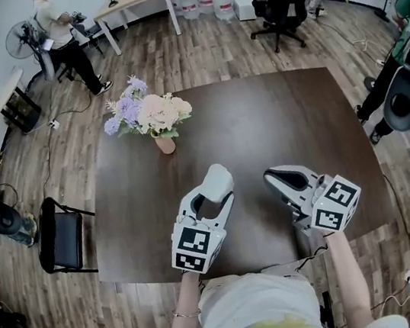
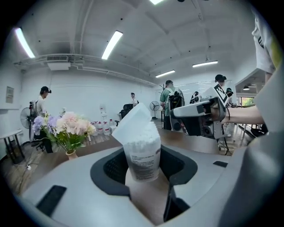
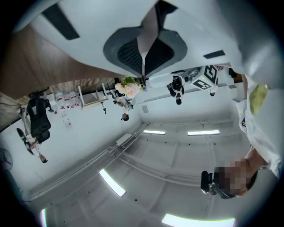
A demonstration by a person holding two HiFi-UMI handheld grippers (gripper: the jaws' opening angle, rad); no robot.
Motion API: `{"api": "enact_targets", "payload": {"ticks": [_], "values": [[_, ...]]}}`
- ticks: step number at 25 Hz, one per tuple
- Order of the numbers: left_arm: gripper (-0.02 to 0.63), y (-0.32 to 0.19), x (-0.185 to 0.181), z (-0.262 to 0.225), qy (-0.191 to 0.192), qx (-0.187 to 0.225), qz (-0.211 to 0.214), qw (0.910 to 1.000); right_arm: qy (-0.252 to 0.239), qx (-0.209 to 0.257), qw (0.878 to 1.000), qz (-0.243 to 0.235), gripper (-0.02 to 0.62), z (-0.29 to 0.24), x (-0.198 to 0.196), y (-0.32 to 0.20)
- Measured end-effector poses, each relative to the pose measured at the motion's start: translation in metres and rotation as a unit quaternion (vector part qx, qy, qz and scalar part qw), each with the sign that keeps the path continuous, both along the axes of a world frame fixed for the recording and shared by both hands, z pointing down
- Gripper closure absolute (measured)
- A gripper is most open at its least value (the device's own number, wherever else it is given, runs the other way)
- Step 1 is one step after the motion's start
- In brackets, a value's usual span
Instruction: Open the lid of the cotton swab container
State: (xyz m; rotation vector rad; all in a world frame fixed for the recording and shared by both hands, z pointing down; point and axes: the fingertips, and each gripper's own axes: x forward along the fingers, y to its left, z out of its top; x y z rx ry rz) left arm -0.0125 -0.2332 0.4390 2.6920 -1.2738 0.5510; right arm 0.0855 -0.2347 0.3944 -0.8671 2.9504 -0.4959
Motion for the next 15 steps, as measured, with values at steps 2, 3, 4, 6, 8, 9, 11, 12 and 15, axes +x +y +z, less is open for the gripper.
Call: {"api": "enact_targets", "payload": {"ticks": [2,3,4,6,8,9,11,12,15], "values": [[0.393,-0.001,-0.003,-0.002,0.003,0.006,-0.011,0.9999,0.010,0.005,1.000,0.015,0.564,0.003,0.005,0.000],[0.393,0.000,-0.003,-0.001,0.004,0.006,-0.014,0.9999,0.015,0.009,1.000,0.024,0.566,0.004,0.009,-0.001],[0.394,0.000,-0.003,-0.001,0.005,0.007,-0.017,0.9998,0.019,0.015,0.999,0.031,0.568,0.005,0.011,-0.001],[0.398,0.001,-0.006,-0.003,0.010,0.011,-0.023,0.9996,0.022,0.028,0.999,0.040,0.571,0.006,0.013,0.000],[0.400,0.002,-0.008,-0.006,0.020,0.018,-0.028,0.9992,0.018,0.032,0.998,0.046,0.572,0.007,0.014,0.001],[0.400,0.003,-0.008,-0.008,0.024,0.021,-0.030,0.9990,0.016,0.031,0.998,0.049,0.572,0.008,0.015,0.001],[0.400,0.003,-0.009,-0.009,0.029,0.024,-0.035,0.9987,0.014,0.030,0.998,0.057,0.572,0.010,0.017,0.001],[0.400,0.003,-0.009,-0.008,0.031,0.023,-0.036,0.9986,0.013,0.031,0.998,0.062,0.574,0.011,0.019,0.001],[0.400,0.003,-0.012,-0.005,0.036,0.020,-0.041,0.9983,0.011,0.033,0.996,0.078,0.574,0.013,0.024,-0.001]]}}
